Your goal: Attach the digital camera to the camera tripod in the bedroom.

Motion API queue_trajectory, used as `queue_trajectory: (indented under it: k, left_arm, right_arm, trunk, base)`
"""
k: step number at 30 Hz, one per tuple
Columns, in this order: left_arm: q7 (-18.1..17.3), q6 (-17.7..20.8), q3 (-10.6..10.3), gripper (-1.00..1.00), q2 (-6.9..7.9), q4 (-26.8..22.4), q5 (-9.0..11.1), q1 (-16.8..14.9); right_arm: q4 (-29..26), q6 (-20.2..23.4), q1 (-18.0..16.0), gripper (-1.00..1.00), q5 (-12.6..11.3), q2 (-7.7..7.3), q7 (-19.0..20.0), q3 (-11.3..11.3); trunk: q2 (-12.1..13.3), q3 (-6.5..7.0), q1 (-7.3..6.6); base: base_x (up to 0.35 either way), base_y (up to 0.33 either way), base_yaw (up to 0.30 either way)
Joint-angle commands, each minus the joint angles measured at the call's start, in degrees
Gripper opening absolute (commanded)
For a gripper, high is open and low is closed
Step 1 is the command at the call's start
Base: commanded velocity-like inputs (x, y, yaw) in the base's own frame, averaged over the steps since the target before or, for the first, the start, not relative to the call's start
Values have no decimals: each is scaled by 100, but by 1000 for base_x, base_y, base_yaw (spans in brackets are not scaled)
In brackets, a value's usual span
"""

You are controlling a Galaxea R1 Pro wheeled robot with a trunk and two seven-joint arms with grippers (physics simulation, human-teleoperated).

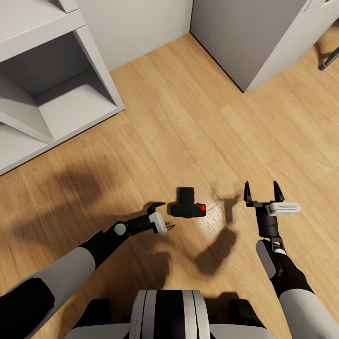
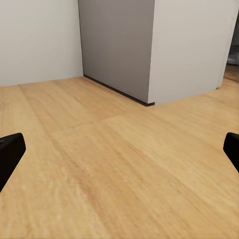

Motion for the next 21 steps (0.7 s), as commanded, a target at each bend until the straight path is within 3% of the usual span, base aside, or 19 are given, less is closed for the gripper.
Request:
queue_trajectory:
  k: [1,21]
  left_arm:
    - [22,-28,-21,100,4,-3,-25,-4]
    - [24,323,-27,100,-31,-25,-25,-4]
  right_arm:
    - [3,-7,-2,100,-53,-1,58,-4]
    - [3,-7,-2,100,-53,-1,58,-4]
  trunk:
    - [-1,-2,-1]
    - [-1,-2,-1]
  base:
    - [0,0,0]
    - [0,0,0]
